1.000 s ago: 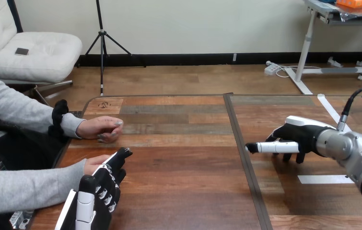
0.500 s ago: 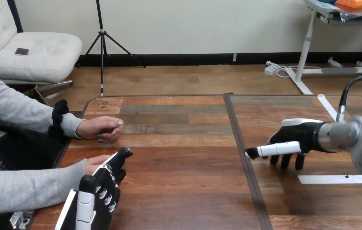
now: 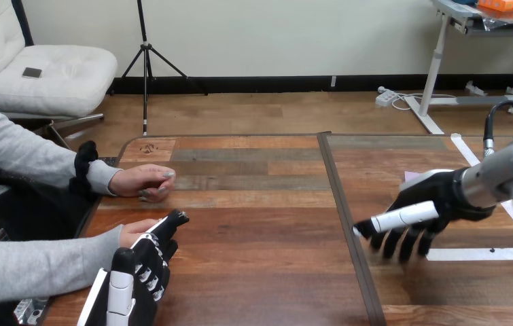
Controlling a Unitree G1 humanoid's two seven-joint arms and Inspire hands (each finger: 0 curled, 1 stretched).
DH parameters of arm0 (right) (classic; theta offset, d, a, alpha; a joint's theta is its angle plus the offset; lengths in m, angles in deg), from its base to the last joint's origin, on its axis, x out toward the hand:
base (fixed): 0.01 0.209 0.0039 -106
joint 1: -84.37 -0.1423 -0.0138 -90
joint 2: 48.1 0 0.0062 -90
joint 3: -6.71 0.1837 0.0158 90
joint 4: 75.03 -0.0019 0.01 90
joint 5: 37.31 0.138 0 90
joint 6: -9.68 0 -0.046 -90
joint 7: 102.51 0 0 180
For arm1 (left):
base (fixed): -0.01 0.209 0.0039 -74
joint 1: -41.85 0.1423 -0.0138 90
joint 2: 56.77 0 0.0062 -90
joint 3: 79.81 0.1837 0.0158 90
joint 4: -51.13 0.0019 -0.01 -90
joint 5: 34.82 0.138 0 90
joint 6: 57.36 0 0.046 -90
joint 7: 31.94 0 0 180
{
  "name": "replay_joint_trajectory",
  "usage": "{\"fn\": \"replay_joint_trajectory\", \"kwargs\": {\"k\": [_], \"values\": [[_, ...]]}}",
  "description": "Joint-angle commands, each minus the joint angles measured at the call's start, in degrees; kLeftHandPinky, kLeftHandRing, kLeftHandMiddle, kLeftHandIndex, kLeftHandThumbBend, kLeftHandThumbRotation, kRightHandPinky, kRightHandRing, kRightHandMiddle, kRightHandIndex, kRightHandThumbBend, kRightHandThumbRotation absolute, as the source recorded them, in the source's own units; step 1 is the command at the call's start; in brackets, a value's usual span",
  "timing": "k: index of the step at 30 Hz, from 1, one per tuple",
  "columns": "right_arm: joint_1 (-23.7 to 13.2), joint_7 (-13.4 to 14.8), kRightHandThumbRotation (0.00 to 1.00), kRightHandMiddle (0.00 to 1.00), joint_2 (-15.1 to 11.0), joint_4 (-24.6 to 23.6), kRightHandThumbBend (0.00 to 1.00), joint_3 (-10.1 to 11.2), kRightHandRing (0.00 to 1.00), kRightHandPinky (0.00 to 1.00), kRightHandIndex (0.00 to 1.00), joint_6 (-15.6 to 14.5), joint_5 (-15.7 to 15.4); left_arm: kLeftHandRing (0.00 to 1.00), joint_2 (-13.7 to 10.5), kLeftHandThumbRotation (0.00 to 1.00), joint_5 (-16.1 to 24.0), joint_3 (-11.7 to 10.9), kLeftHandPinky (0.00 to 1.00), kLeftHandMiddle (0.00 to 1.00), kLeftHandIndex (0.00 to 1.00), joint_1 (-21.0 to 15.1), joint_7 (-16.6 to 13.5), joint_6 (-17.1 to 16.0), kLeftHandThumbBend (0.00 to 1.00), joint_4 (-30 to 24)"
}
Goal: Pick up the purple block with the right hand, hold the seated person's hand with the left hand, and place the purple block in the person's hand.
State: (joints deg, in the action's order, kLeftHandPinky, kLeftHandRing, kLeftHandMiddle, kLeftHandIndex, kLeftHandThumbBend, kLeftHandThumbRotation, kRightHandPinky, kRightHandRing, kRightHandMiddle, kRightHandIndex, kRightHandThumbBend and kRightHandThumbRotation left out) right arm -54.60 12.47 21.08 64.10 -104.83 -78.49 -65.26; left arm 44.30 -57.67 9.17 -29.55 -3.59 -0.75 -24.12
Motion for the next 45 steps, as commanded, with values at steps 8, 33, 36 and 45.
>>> {"fn": "replay_joint_trajectory", "kwargs": {"k": [8, 33, 36, 45], "values": [[-2.5, 1.5, 0.87, 0.76, -2.5, -9.7, 0.89, 9.0, 0.75, 0.76, 0.76, 4.5, 12.2, 1.0, 1.5, 1.0, -0.2, -0.2, 1.0, 0.94, 0.8, -1.8, 0.2, 0.3, 0.81, -1.4], [-9.1, 39.6, 1.0, 0.81, 0.5, 4.4, 0.86, 9.6, 0.79, 0.75, 0.8, 15.1, 6.3, 1.0, 1.8, 1.0, 0.7, -0.2, 1.0, 0.94, 0.8, -1.6, 0.0, -0.4, 0.81, -1.0], [-13.2, 45.1, 1.0, 0.81, 1.6, 10.6, 0.83, 7.8, 0.77, 0.71, 0.82, 15.2, 3.1, 1.0, 1.8, 1.0, 0.5, -0.1, 1.0, 0.94, 0.8, -1.0, 0.4, -0.2, 0.8, -1.2], [-17.9, 50.8, 1.0, 0.85, 3.4, 18.1, 0.82, 4.5, 0.8, 0.7, 0.86, 12.1, -2.1, 1.0, 1.4, 1.0, 0.5, 0.1, 1.0, 0.94, 0.82, 0.4, 0.9, -0.1, 0.81, -2.2]]}}
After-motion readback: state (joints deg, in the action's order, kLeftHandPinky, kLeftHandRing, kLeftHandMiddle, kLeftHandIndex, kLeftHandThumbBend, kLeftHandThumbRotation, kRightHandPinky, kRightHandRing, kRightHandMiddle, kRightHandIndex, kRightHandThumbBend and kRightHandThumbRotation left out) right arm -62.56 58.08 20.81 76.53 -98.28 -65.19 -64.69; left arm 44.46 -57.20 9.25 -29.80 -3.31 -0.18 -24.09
